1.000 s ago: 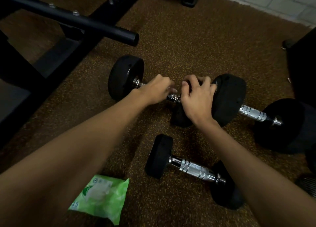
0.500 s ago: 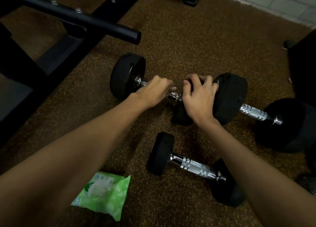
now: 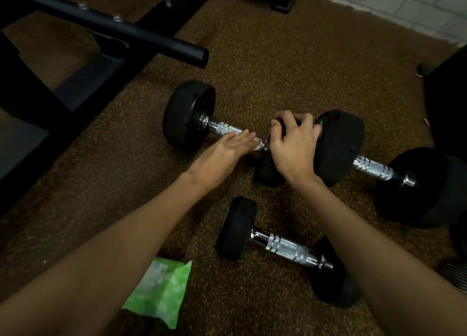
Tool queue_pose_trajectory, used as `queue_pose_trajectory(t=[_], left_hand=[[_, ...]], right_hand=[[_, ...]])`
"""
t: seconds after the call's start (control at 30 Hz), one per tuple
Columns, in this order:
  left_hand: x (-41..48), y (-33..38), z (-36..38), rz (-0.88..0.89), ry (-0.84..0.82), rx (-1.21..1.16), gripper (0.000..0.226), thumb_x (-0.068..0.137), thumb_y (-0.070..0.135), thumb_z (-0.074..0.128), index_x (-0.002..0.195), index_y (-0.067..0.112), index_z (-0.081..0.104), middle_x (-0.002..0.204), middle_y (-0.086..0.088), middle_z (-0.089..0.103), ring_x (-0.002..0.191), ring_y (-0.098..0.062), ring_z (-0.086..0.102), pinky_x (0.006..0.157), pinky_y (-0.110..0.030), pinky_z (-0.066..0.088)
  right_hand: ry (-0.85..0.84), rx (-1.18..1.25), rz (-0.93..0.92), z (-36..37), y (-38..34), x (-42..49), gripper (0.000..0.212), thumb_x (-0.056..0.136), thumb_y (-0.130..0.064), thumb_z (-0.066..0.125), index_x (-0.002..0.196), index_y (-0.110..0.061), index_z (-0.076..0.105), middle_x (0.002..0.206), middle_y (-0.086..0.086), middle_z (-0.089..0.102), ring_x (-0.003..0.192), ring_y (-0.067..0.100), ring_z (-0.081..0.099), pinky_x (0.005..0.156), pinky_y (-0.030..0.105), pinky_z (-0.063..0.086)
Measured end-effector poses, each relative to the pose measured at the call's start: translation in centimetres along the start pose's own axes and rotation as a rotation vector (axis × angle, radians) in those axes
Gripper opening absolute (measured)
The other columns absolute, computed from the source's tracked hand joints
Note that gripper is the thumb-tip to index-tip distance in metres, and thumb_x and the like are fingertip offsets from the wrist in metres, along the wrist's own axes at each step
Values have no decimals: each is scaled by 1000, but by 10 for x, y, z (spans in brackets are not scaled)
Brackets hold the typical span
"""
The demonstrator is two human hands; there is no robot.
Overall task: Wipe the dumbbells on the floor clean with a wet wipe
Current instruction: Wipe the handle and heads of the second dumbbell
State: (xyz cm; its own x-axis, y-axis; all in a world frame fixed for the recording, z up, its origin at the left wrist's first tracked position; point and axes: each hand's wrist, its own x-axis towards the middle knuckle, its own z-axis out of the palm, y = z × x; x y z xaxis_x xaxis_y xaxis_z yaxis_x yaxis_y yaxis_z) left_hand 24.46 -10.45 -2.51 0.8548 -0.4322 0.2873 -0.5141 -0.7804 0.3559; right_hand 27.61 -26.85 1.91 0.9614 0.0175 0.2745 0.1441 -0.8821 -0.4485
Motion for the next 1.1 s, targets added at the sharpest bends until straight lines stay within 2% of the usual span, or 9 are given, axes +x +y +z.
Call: queue_pose_trajectory(t=[0.23, 0.4, 0.5, 0.57, 0.67, 0.77, 0.87, 1.0, 1.1], left_hand=[[29, 22, 3, -146, 43, 1, 53, 90, -9, 43, 141, 6, 41, 148, -10, 41, 142, -19, 29, 117, -27, 12], [6, 13, 8, -7, 43, 31, 49, 85, -7, 45, 132, 0, 52, 139, -18, 50, 133, -30, 43, 113, -26, 12], [-9, 0, 12, 121, 7, 106, 47, 82, 0, 38, 124, 0, 60, 132, -18, 56, 126, -30, 51, 110, -28, 19], [-18, -2, 12, 98, 4, 81, 44, 81, -6, 47, 123, 2, 61, 130, -15, 59, 125, -27, 53, 110, -28, 29], [-29, 10, 9, -246, 115, -209, 36, 87, -2, 57, 121, 7, 63, 119, -11, 67, 110, -23, 64, 95, -22, 44], [-17, 29, 2, -868, 273, -583, 24, 94, 14, 53, 112, 9, 68, 101, -7, 70, 88, -15, 64, 77, -16, 47], [19, 27, 6, -1374, 333, -1254, 20, 91, 1, 46, 84, 1, 65, 77, -13, 67, 59, -15, 62, 59, -22, 52], [52, 25, 11, -1438, 434, -1838, 34, 96, -1, 21, 74, 3, 47, 60, -9, 46, 31, -14, 46, 29, -13, 36], [60, 40, 13, -1405, 413, -1901, 37, 99, 4, 22, 74, 5, 49, 69, -11, 50, 48, -18, 52, 45, -23, 47]], right_hand=[[-18, 40, 32, -2, -1, 3, 31, 96, -37, 43, 117, -24, 61, 127, 13, 47, 120, 31, 40, 101, 36, 26], [-16, 42, 37, -2, -1, 2, 30, 96, -37, 44, 118, -25, 61, 127, 13, 46, 120, 31, 39, 101, 34, 25], [-5, 39, 29, -1, 0, 2, 29, 96, -36, 45, 116, -24, 62, 125, 13, 48, 120, 31, 40, 98, 31, 22], [-2, 39, 23, 1, 1, 3, 28, 95, -36, 44, 114, -25, 62, 123, 13, 49, 120, 30, 40, 97, 31, 21], [-5, 39, 18, 1, 2, 4, 28, 95, -37, 44, 113, -25, 62, 122, 12, 50, 119, 29, 40, 98, 32, 22], [-9, 41, 16, 1, 2, 4, 29, 96, -37, 43, 114, -25, 62, 123, 12, 49, 120, 29, 40, 98, 32, 22], [-15, 31, 12, 2, 3, 4, 30, 95, -38, 42, 113, -26, 62, 123, 12, 49, 120, 29, 40, 95, 28, 19], [-7, 16, 2, 6, 6, 5, 31, 93, -39, 40, 111, -27, 61, 122, 12, 51, 117, 30, 42, 91, 27, 19], [2, -2, -13, 7, 7, 6, 34, 92, -41, 37, 111, -27, 61, 120, 11, 53, 116, 29, 44, 91, 27, 18]])
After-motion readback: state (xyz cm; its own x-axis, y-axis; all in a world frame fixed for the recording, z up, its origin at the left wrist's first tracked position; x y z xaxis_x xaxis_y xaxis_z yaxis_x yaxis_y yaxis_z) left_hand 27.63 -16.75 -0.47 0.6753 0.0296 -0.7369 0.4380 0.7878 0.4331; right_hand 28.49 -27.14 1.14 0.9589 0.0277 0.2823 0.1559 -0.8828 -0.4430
